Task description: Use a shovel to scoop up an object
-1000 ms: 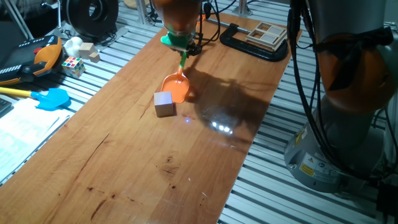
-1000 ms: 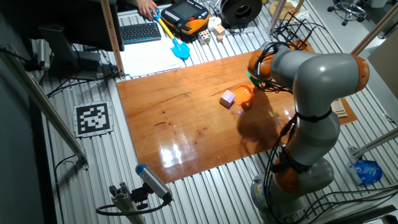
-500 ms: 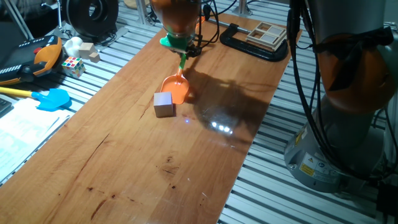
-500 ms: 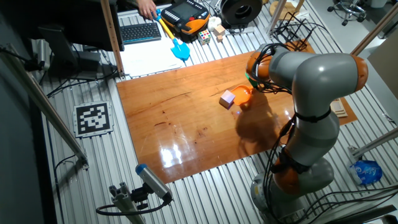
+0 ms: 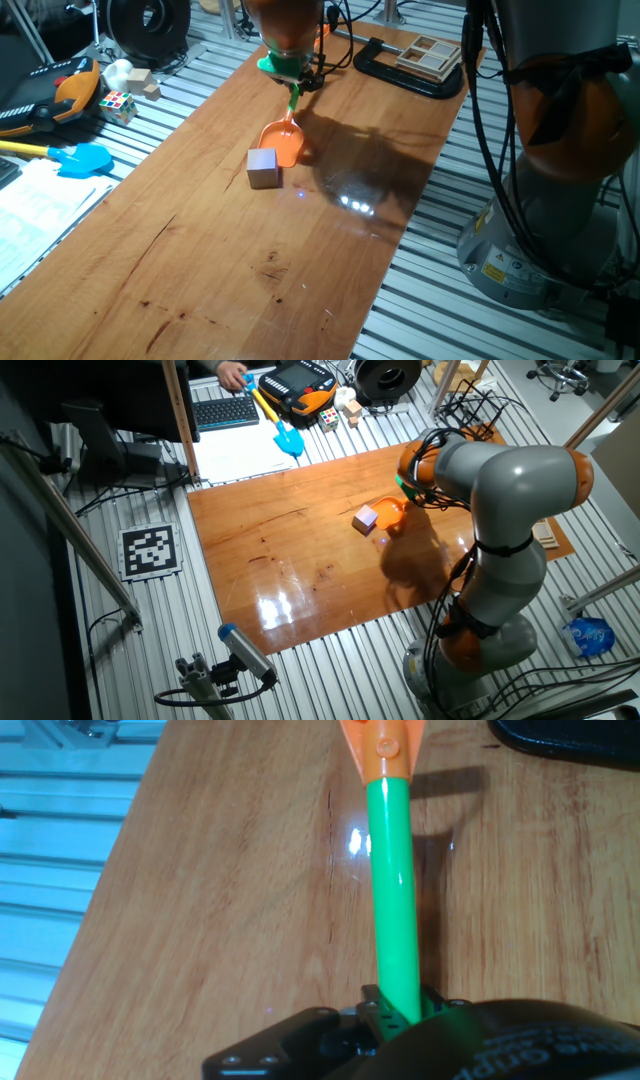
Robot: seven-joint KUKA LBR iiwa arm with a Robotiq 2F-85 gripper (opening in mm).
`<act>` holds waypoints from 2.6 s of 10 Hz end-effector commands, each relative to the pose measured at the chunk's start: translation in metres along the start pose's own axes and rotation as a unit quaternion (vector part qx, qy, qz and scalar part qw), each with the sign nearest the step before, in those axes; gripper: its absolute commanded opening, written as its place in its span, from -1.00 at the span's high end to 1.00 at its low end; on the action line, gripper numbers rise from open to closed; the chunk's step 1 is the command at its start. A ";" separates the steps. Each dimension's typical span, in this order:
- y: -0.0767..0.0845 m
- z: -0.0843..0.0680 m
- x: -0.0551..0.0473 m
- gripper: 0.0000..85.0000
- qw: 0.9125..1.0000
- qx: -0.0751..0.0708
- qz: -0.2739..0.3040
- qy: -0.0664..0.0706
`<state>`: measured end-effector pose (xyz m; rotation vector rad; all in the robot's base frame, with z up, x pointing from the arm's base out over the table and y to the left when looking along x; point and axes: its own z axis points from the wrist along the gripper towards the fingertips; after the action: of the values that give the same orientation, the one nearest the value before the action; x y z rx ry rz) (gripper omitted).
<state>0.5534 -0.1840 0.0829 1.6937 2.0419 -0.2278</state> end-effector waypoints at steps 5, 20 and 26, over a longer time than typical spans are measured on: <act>0.000 0.000 0.000 1.00 1.000 -0.006 -0.011 0.006; 0.000 -0.001 0.000 1.00 0.998 -0.012 -0.064 0.024; -0.003 -0.010 0.010 1.00 0.999 -0.019 -0.046 0.001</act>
<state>0.5471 -0.1718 0.0864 1.5769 2.1179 -0.2149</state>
